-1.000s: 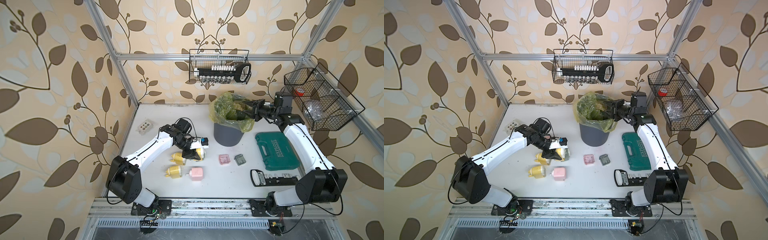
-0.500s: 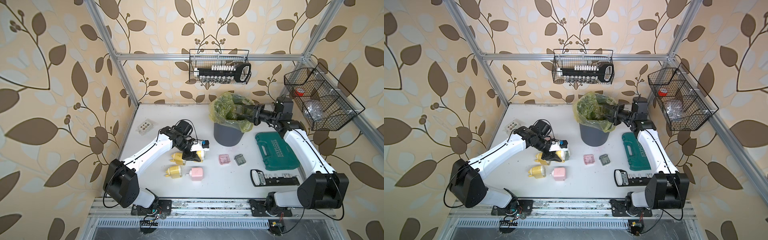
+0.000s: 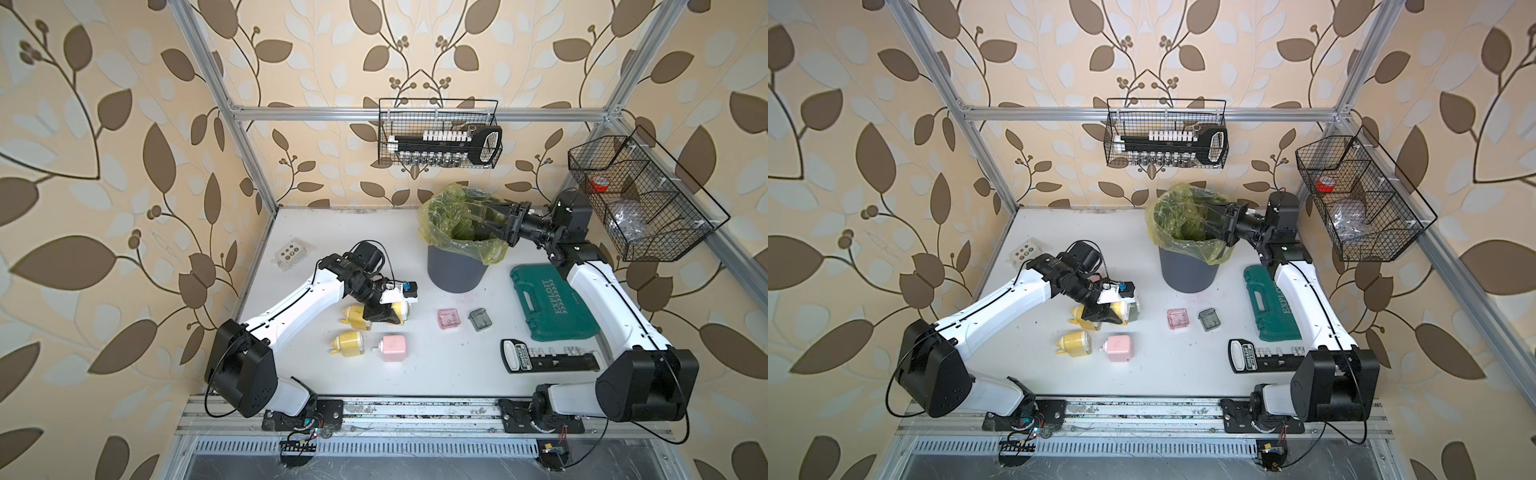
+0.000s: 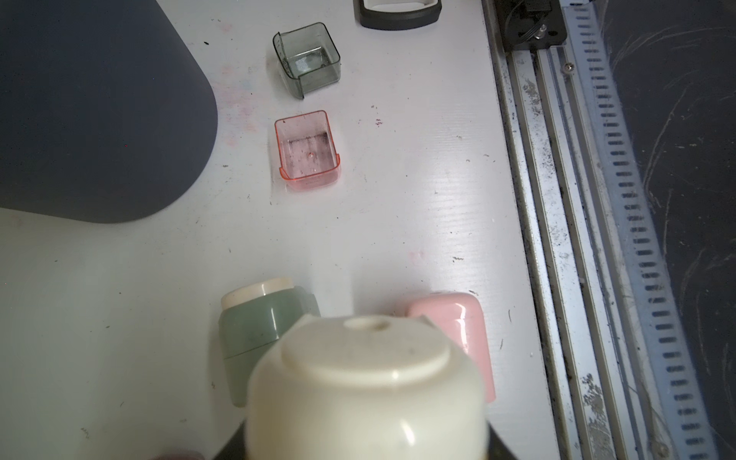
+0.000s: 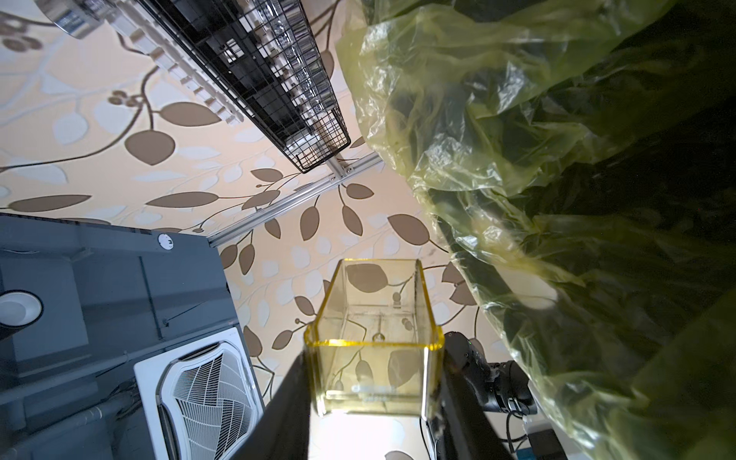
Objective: Take out the pencil sharpener tray and clean the shavings
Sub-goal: Pour the shavings into the trash bin, then place the container at the center of the board.
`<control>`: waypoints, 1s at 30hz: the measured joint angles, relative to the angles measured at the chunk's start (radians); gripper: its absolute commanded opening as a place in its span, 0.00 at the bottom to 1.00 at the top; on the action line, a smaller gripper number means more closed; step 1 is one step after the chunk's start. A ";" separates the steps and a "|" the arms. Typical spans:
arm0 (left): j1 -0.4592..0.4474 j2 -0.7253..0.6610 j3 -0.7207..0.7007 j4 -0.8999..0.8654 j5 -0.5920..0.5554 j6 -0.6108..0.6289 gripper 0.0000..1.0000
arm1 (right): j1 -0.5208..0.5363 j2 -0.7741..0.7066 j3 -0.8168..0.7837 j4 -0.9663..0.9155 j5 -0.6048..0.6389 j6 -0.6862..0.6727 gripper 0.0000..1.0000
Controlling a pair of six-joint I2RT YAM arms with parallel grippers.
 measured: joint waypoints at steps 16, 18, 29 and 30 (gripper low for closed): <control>-0.007 -0.001 -0.005 -0.004 0.001 -0.001 0.00 | 0.090 -0.238 -0.148 0.083 0.032 -0.632 0.00; -0.007 -0.001 -0.005 -0.004 0.001 -0.001 0.00 | 0.116 -0.324 -0.185 0.041 0.084 -0.771 0.00; -0.018 -0.007 -0.005 -0.004 0.001 -0.004 0.00 | 0.162 -0.914 -0.594 -0.201 0.639 -1.186 0.00; -0.020 -0.008 -0.005 -0.004 0.001 -0.004 0.00 | 0.162 -0.945 -0.621 -0.238 0.697 -1.196 0.00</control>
